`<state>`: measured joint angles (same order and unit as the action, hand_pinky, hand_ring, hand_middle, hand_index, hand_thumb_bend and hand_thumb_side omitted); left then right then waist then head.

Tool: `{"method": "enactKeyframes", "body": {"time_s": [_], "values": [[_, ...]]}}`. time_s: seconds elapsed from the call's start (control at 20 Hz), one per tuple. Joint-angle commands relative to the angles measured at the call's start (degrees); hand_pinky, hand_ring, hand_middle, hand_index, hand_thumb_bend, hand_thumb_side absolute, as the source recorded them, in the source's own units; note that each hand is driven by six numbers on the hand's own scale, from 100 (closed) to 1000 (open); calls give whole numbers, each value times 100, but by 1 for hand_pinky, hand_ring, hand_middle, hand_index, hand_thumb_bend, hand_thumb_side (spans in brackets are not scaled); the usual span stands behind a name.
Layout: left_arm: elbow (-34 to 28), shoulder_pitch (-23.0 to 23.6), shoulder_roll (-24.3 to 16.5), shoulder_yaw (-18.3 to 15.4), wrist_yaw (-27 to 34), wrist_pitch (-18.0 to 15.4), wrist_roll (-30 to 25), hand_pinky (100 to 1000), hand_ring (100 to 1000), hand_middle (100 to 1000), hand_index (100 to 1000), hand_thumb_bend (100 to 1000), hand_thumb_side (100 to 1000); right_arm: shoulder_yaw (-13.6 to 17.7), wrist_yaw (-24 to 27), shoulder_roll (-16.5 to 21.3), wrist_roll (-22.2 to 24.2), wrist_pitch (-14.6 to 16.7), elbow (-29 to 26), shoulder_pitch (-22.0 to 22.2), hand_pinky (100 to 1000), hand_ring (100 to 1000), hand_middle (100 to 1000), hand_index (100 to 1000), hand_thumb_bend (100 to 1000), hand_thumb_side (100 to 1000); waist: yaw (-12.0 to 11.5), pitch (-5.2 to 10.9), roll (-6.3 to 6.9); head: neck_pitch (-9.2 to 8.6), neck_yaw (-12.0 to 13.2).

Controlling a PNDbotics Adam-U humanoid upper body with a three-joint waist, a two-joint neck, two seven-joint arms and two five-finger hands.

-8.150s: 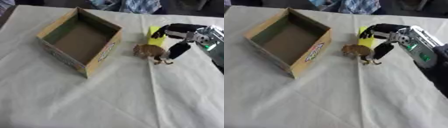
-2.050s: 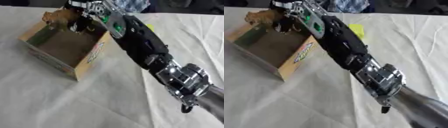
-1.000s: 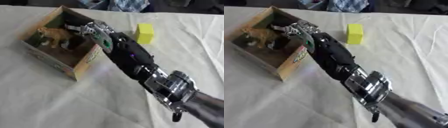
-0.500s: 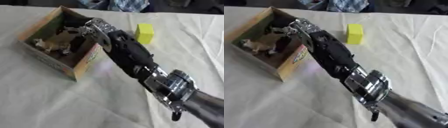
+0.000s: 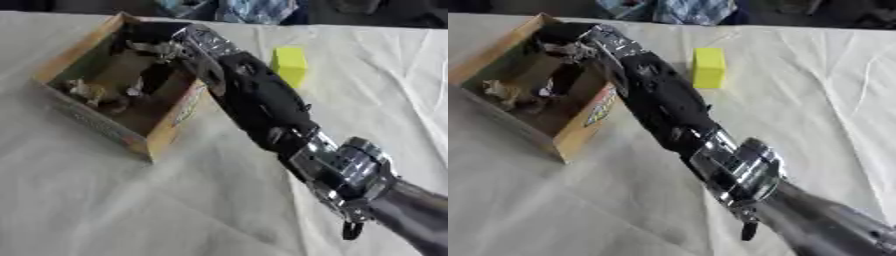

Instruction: Pick up objects on the table and place them in the box.

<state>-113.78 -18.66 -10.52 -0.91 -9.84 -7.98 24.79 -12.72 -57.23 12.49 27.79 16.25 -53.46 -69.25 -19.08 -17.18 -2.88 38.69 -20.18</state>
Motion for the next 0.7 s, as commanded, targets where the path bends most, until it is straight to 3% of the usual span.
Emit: {"method": "enactKeyframes", "body": {"time_s": [0.05,0.1,0.15,0.2,0.5,0.7], "values": [[-81,-19,-84,-24,-5,20,11,609,913,1000,652,292,990,92,708,390,230,-151,-554,-185,917,865,842,950,248,594,29,151,52,16,119],[-81,-11,-94,-29,-13,22,14,609,913,1000,652,291,990,106,922,505,326,-234,-687,-189,916,863,845,951,137,591,47,159,53,20,155],[-81,-4,-106,-34,-21,24,17,609,913,1000,652,291,990,116,1119,634,423,-312,-817,-185,916,863,845,950,226,596,66,168,54,21,192],[-81,5,-118,-40,-28,27,21,609,913,1000,652,292,989,120,1292,782,521,-373,-945,-172,917,865,844,947,226,594,89,176,55,18,237],[-81,45,-165,-61,-66,59,32,609,913,1000,651,289,991,206,2099,1603,896,-618,-1609,149,905,846,828,945,127,605,202,201,66,-10,425],[-81,66,-183,-72,-86,80,39,608,914,1000,651,289,990,300,2502,2089,992,-763,-1955,480,908,849,826,936,125,606,258,204,80,-37,519]]}}
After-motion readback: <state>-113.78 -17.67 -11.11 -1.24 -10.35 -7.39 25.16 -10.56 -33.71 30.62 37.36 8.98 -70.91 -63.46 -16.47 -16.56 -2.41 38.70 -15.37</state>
